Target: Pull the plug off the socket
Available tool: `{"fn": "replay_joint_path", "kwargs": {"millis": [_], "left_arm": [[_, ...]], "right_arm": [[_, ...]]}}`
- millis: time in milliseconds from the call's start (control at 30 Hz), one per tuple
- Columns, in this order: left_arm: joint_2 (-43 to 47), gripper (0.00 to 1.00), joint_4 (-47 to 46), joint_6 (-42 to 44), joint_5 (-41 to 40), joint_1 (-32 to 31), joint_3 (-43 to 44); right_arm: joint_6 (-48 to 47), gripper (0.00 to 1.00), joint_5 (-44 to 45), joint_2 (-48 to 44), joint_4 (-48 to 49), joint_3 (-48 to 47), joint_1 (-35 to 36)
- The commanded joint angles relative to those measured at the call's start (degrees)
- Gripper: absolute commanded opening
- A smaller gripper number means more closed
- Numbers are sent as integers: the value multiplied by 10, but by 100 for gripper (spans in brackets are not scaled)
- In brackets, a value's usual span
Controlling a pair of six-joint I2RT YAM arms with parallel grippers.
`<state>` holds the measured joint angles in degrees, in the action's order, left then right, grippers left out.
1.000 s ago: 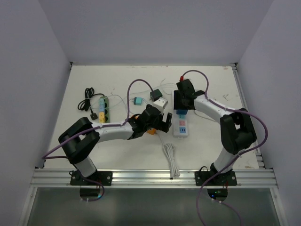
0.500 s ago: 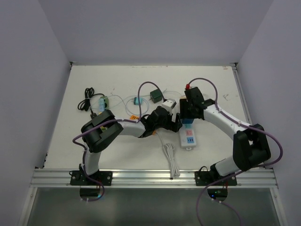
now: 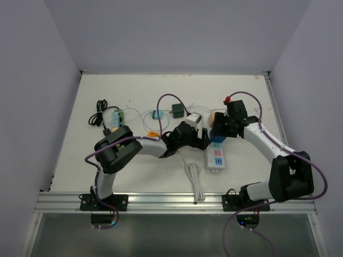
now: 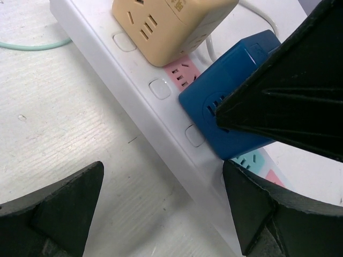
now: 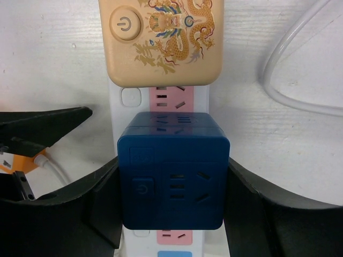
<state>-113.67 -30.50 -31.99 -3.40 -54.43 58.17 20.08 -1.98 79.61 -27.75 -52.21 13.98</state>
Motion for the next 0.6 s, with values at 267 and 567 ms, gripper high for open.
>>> {"fn": "replay_joint_path", "kwargs": {"millis": [267,567], "left_arm": [[-28,93,5,-8,-29,-5,-31],[-31,93,10,-7,-36,-5,-50]], "right_arm": [[40,0,-120,-57,74,-2,-49],[60,0,-185,-58,88,-3,-91]]}}
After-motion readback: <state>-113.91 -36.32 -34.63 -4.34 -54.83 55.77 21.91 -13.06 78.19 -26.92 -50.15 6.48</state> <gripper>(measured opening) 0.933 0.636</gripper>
